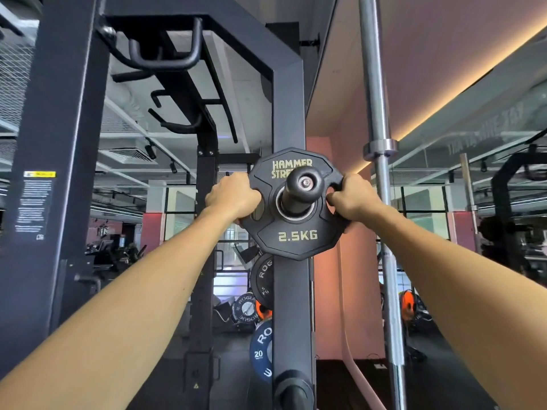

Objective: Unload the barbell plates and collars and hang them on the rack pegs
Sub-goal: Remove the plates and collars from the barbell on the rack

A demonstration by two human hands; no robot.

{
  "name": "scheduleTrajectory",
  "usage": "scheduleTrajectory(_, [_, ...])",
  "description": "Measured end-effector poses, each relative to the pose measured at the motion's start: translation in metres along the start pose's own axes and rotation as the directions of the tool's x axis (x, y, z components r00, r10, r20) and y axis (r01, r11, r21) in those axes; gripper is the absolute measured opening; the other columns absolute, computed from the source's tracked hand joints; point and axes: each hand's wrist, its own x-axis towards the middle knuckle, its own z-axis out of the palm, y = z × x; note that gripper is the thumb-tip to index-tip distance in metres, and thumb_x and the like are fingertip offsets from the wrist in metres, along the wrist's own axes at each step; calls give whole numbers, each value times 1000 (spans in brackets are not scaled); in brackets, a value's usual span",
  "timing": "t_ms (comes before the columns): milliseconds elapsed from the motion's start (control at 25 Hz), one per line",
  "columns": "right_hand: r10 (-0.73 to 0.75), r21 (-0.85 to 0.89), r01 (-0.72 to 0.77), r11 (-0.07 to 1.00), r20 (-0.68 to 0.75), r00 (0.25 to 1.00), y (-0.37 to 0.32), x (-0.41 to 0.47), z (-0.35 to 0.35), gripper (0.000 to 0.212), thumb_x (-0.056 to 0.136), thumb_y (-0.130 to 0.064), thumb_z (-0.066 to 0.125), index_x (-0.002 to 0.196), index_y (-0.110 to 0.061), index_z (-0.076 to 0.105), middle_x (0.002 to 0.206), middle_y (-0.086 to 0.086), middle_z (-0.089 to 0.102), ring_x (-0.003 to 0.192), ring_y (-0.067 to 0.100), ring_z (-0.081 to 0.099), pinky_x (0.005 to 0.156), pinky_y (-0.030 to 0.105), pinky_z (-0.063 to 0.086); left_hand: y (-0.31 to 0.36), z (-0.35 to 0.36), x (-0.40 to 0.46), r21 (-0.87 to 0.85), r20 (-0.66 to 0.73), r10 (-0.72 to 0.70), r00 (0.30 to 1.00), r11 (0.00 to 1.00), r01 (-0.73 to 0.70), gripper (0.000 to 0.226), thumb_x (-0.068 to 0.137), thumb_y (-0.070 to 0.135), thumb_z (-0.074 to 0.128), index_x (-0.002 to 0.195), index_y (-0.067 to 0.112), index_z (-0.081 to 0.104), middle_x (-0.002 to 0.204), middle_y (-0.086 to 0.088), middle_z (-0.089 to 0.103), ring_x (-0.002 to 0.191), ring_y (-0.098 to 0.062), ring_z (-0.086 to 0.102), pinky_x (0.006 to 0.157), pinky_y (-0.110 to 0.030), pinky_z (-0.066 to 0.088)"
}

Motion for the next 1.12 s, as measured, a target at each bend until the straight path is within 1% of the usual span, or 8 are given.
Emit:
scheduleTrajectory(200, [27, -10, -27, 1000, -7, 1000, 14, 24, 30, 15, 84, -24, 52, 87, -10, 55, 91, 15, 63, 83, 35, 55, 73, 31, 41, -8, 27, 26, 9, -6, -9, 1000, 1000, 9, 24, 78, 24, 47, 97, 14, 58, 100, -14, 64, 88, -40, 61, 87, -45, 52])
scheduleTrajectory(400, [17, 43, -17, 999, 3, 1000, 24, 42, 46, 30, 74, -35, 46, 87, -11, 54, 88, 12, 63, 82, 36, 59, 75, 36, 48, -16, 44, 42, -56, -4, -18, 1000, 998, 17, 30, 69, 25, 44, 94, 16, 58, 99, -14, 64, 84, -40, 61, 86, -48, 53])
scheduleTrajectory(560, [110, -43, -110, 993, -9, 994, 22, 22, 48, 27, 93, -35, 42, 100, -11, 34, 84, 11, 58, 77, 35, 61, 78, 39, 47, -11, 42, 22, -4, -38, -27, 999, 1000, 27, 24, 89, 24, 44, 110, 12, 44, 100, -12, 58, 88, -34, 52, 83, -40, 43])
scheduleTrajectory(640, [175, -15, -175, 985, 28, 984, 18, 2, 49, 31, 96, -43, 33, 101, -11, 31, 97, 18, 63, 86, 37, 65, 86, 44, 49, -12, 44, 1, -9, -22, -23, 999, 1000, 23, 24, 96, 32, 36, 110, 13, 31, 94, -14, 65, 79, -37, 64, 75, -40, 44])
scheduleTrajectory(760, [191, -88, -183, 979, 101, 976, 17, -29, 41, 38, 99, -49, 23, 103, -12, 32, 108, 16, 59, 97, 38, 65, 91, 46, 48, -22, 41, -32, -26, 131, -81, 988, 996, 85, 31, 99, 50, 23, 105, 20, 29, 82, -10, 66, 55, -32, 68, 75, -39, 54])
scheduleTrajectory(880, [145, -255, -66, 965, 305, 941, 30, -74, 36, 38, 96, -49, 37, 104, -11, 42, 113, 14, 60, 104, 38, 60, 90, 41, 47, -45, 32, -73, 132, 296, -17, 955, 991, -24, 30, 97, 52, 35, 104, 23, 40, 88, -8, 63, 73, -29, 61, 80, -39, 53])
scheduleTrajectory(1000, [170, -283, -26, 959, 497, 851, 37, -130, 38, 45, 92, -52, 48, 108, -10, 49, 120, 13, 60, 107, 33, 56, 90, 38, 46, -68, 24, -126, 130, 432, -41, 901, 991, -17, 41, 82, 61, 55, 107, 29, 47, 89, -2, 61, 89, -27, 61, 82, -37, 52])
scheduleTrajectory(1120, [143, -242, 1, 970, 577, 804, 21, -175, 37, 59, 88, -60, 49, 125, -15, 50, 128, 7, 57, 116, 29, 54, 101, 41, 43, -78, 9, -175, 140, 473, -90, 877, 990, 26, 48, 75, 65, 60, 111, 34, 52, 118, -4, 61, 109, -27, 58, 92, -40, 49])
